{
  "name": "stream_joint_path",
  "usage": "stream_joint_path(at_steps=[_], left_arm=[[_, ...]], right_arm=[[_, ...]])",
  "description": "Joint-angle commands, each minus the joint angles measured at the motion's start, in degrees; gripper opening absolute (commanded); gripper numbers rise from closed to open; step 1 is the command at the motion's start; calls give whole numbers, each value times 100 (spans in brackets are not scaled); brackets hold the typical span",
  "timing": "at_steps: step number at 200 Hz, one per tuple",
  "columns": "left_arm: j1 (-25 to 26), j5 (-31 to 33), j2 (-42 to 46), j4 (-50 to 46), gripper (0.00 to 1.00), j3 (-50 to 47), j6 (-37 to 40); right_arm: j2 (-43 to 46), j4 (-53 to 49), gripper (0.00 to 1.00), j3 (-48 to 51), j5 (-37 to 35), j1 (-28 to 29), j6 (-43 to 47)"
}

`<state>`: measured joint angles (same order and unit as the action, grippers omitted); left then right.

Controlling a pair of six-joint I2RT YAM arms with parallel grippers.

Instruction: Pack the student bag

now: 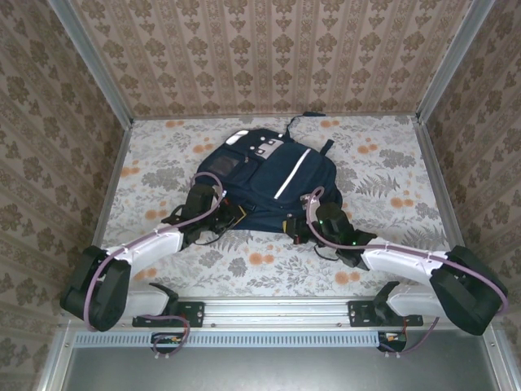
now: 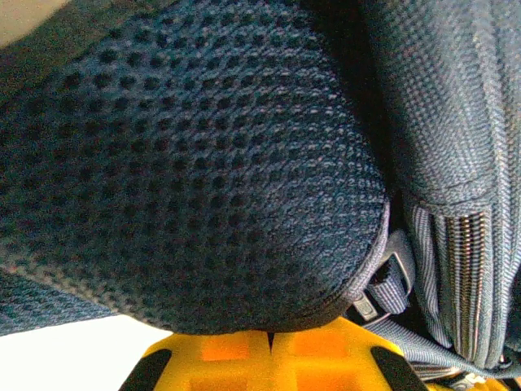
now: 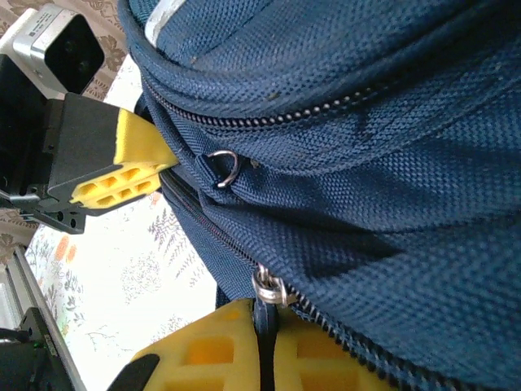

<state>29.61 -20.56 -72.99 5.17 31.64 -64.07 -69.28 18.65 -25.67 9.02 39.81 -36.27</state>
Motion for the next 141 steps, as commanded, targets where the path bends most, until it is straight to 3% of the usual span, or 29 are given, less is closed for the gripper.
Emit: stream_joint_path(at_steps=[1, 70, 105, 141], left_arm=[[-746, 2486, -17, -864, 0, -12, 360], [-639, 2346, -529, -753, 0, 283, 281], [-177, 2561, -789, -671, 0, 369, 225], [-130, 2588, -938, -662, 0, 411, 202]], right_arm=[[384, -2065, 0, -25, -195, -371, -95], [-190, -2436, 0, -592, 1397, -395, -647], [-93, -2586, 0, -743, 1556, -453, -1560], [-57, -2622, 0, -883, 1946, -557, -2306]])
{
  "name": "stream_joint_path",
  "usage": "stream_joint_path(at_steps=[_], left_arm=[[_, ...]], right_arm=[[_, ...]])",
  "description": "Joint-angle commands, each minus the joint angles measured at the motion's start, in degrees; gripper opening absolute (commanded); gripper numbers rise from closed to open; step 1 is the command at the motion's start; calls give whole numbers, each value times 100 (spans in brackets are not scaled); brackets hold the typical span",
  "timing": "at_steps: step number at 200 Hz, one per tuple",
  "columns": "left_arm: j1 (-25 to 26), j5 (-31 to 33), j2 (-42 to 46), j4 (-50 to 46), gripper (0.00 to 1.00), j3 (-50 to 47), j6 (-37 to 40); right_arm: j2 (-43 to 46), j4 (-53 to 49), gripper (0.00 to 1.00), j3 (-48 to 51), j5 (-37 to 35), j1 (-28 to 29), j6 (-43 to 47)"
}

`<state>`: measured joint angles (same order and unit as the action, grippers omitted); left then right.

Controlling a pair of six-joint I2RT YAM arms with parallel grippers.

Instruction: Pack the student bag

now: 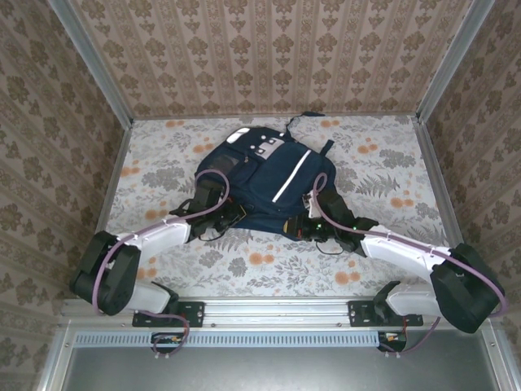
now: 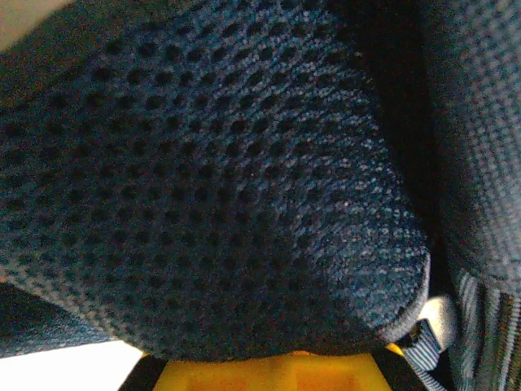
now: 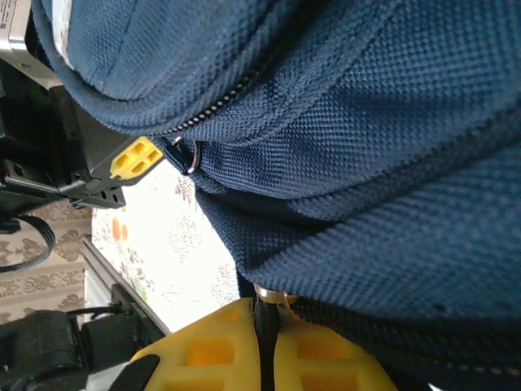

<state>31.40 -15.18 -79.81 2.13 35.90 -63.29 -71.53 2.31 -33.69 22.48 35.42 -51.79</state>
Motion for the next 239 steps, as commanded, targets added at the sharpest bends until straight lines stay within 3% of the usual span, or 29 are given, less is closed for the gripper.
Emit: stream_joint_path(at_steps=[1, 39, 79, 127, 182, 239], left_arm=[[-310, 2052, -255, -360, 0, -14, 128], [-307, 2132, -198, -410, 0, 13, 176], [-310, 2002, -184, -381, 0, -13, 110], [-487, 2004, -7, -552, 0, -130, 81], [-985, 2027, 276, -735, 0, -303, 23], [-1127, 2057, 265, -824, 0, -282, 27]], right_arm=[[171, -991, 0, -79, 613, -120, -771], [627, -1431, 0, -32, 451, -248, -1037], [896, -2596, 0, -346, -656, -176, 390], [753, -3071, 0, -415, -1584, -228, 1005], [935, -2979, 0, -275, -1461, -444, 1162], [1031, -2496, 0, 126, -467, -1000, 1080]])
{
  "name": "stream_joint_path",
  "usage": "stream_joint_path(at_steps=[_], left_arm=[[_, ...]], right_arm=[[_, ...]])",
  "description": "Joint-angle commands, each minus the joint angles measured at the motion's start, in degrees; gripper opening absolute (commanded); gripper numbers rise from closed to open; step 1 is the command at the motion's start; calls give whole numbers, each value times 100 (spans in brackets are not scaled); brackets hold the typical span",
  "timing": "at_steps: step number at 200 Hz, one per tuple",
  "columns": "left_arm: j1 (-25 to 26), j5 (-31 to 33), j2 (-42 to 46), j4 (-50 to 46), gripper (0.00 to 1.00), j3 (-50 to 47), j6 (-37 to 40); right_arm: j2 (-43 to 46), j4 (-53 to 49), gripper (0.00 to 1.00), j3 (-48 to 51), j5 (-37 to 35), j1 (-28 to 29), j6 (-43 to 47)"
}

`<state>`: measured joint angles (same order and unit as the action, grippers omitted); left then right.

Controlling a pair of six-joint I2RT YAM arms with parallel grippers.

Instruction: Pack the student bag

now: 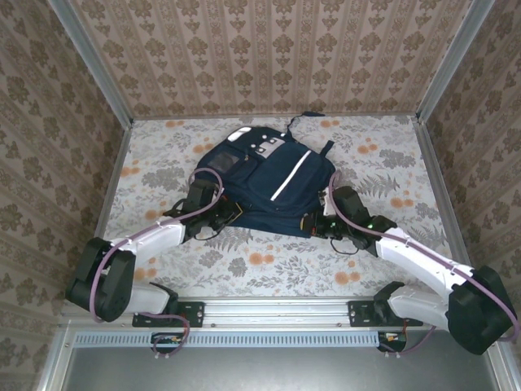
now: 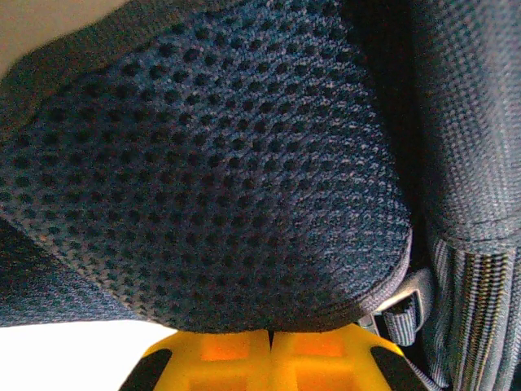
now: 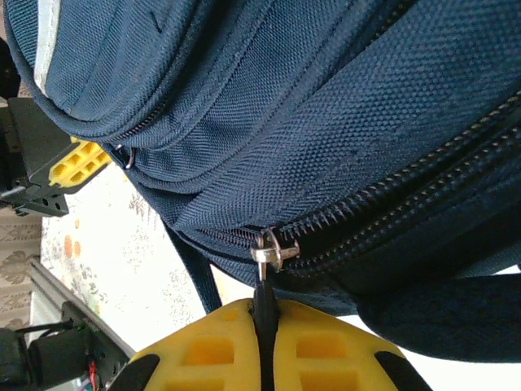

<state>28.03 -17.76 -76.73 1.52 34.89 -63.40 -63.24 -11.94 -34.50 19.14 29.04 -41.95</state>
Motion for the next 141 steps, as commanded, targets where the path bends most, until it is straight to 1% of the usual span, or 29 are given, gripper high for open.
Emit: stream_joint_path(at_steps=[1, 44, 63, 82, 104, 126, 131, 141], left_arm=[[-790, 2314, -39, -765, 0, -178, 47], [-911, 2355, -35, -949, 0, -78, 125], [-984, 2306, -84, -988, 0, 22, 206], [-993, 2145, -256, -1031, 0, 225, 341], [-999, 1995, -520, -1106, 0, 435, 430], [-1062, 1813, -789, -1174, 0, 795, 588], [-1078, 1730, -893, -1240, 6, 979, 691], [-1080, 1582, -1153, -1505, 25, 1428, 890]], right_arm=[[201, -1068, 0, 203, -127, -363, 103], [358, -1223, 0, 235, -259, -611, 255], [431, -1093, 0, 294, 4, -705, 301], [282, -976, 0, 258, 500, -702, 417], [155, -1083, 0, 154, 460, -695, 540], [65, -671, 0, 268, 714, -633, 379], [1, -589, 0, 264, 754, -578, 350], [-146, -453, 0, 213, 778, -413, 290]])
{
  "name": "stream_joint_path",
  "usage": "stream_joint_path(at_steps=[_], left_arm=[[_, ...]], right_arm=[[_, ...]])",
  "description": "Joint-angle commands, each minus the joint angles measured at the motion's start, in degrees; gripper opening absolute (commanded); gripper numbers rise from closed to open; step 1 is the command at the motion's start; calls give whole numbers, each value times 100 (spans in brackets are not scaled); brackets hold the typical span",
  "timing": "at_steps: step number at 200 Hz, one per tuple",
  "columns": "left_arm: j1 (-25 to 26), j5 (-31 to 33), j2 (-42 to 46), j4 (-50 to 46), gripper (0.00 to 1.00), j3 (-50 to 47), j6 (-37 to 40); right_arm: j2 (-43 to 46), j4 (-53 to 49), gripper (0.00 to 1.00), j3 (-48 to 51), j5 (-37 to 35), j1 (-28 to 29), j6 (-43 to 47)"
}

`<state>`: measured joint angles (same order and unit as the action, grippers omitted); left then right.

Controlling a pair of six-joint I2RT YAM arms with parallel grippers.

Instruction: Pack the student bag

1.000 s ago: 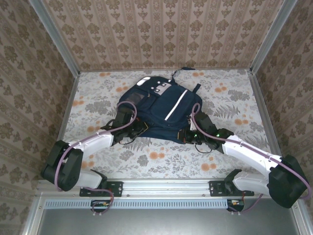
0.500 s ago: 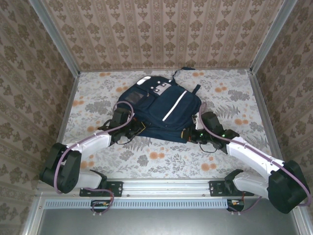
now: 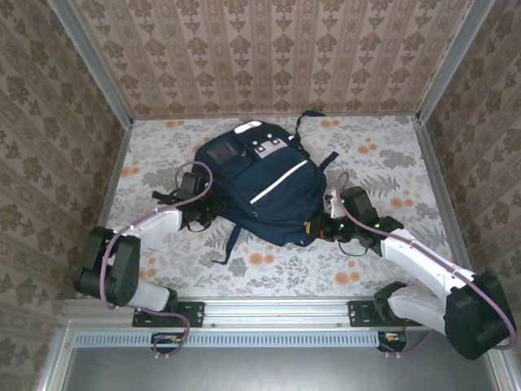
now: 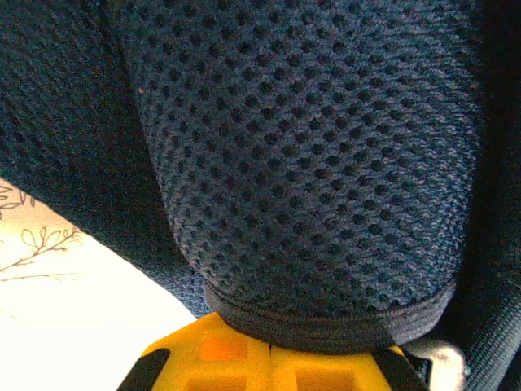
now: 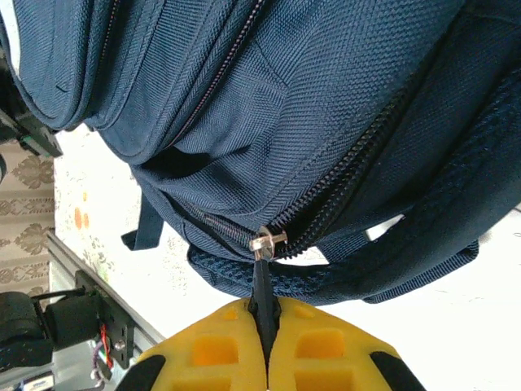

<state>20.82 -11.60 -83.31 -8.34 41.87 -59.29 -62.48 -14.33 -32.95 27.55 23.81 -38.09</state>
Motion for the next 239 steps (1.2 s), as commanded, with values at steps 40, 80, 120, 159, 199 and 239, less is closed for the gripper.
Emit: stream_joint_path(at_steps=[40, 80, 120, 159, 199, 239], left_arm=[[-189, 44, -1734, -1019, 52, 2566, 916], [-181, -311, -2434, -2036, 55, 4015, 1025], [-200, -518, -1065, -1422, 56, 2184, 250], [350, -942, -210, -41, 63, 711, -381], [500, -935, -168, 401, 65, 655, -426], [744, -1030, -492, 881, 61, 684, -469]], right_arm=[[-1069, 496, 0, -416, -275, 1002, -482], [-2083, 1223, 0, -905, -606, 1152, -794], [-2896, 2167, 0, -1210, -367, 1225, -1324], [-3340, 2307, 0, -1575, -249, 1384, -1436], [-3406, 2317, 0, -1653, -173, 1433, -1463], [-3406, 2298, 0, -1653, -115, 1484, -1482]])
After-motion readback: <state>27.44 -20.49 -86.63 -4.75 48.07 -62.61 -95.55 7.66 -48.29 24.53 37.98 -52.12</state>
